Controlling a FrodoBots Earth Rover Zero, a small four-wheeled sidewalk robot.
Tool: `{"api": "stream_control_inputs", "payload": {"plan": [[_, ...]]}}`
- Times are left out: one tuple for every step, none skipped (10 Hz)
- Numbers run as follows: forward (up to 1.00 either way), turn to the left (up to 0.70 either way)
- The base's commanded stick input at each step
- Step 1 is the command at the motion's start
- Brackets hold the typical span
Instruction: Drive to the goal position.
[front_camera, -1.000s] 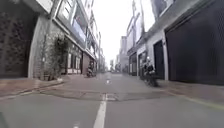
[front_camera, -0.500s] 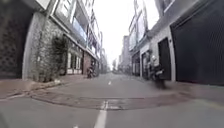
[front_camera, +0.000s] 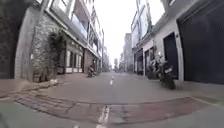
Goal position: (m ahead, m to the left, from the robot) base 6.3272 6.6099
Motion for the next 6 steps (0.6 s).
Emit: {"api": "stream_control_inputs", "payload": {"plan": [[1.00,0.00],[1.00,0.00],[1.00,0.00],[1.00,0.00],[1.00,0.00],[1.00,0.00]]}}
